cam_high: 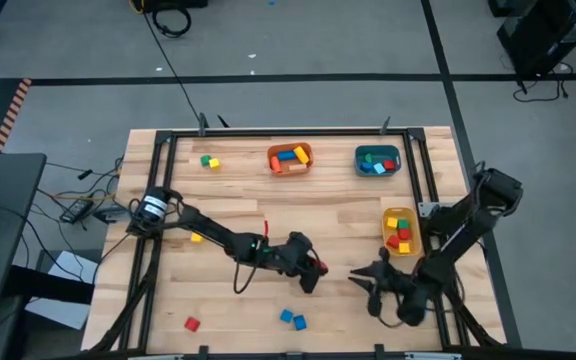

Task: Sort blocks by size
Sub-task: Put the red cube block into the yellow bin

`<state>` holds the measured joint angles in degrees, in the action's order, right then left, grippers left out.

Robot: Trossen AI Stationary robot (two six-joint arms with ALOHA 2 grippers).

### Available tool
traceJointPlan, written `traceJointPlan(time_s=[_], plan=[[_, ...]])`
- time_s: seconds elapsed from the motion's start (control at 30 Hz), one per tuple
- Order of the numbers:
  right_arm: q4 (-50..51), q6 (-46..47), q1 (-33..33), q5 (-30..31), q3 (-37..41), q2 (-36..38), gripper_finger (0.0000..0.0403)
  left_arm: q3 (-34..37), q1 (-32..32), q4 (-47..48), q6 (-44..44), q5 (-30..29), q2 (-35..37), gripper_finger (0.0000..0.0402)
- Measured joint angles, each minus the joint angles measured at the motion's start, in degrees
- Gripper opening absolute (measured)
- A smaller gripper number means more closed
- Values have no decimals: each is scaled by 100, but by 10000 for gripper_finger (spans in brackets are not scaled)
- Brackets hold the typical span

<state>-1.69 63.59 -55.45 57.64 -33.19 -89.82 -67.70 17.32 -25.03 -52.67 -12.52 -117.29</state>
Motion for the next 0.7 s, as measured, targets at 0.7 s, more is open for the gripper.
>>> traceJointPlan(time_s=[0.7], plan=[[-210, -2999, 1029, 623, -24, 0, 233, 0, -1102, -324, 705, 1636, -62, 145]])
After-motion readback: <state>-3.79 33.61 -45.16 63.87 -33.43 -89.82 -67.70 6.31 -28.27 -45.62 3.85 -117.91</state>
